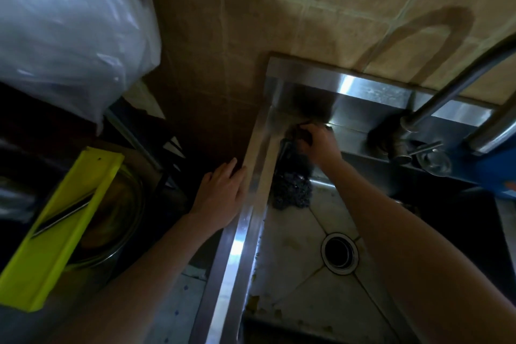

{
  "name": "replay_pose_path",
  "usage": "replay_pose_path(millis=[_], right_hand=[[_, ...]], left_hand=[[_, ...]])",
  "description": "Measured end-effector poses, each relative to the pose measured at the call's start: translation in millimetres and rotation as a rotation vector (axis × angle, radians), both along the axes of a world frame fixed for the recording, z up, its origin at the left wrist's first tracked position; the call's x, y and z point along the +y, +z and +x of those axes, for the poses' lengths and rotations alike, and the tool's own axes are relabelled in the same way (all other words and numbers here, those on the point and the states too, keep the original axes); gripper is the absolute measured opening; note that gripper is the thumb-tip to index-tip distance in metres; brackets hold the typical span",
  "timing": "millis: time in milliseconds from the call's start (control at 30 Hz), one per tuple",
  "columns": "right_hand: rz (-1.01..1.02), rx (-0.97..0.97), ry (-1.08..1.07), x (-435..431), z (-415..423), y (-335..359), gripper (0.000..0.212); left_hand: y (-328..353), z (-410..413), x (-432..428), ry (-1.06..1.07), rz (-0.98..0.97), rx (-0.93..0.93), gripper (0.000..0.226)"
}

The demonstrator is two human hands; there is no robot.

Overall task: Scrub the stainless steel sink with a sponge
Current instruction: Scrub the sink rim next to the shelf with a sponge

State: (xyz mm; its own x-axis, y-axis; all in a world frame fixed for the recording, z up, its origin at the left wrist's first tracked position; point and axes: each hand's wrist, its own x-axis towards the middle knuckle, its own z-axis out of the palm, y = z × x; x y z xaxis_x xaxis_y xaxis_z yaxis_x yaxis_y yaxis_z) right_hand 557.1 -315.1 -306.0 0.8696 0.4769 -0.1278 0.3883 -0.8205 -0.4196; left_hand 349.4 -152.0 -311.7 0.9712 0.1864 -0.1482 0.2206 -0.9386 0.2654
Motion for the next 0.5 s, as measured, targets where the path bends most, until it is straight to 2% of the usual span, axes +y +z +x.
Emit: replay_pose_path(millis=[167,300,500], right_hand=[[0.023,0.003,0.115,30,-24,1,0.043],[0.042,0.061,0.094,27,-43,-1,0.041],[0.188,0.156,0.051,8,-99,-10,0.037]], left_hand=[[-1,-22,4,-0.031,-0.002,0.02,0.044],[0,-32,2,-0.041,-0.03,0.023,0.044],[7,-48,-4,0.017,-0.127,-0.008,0.043]])
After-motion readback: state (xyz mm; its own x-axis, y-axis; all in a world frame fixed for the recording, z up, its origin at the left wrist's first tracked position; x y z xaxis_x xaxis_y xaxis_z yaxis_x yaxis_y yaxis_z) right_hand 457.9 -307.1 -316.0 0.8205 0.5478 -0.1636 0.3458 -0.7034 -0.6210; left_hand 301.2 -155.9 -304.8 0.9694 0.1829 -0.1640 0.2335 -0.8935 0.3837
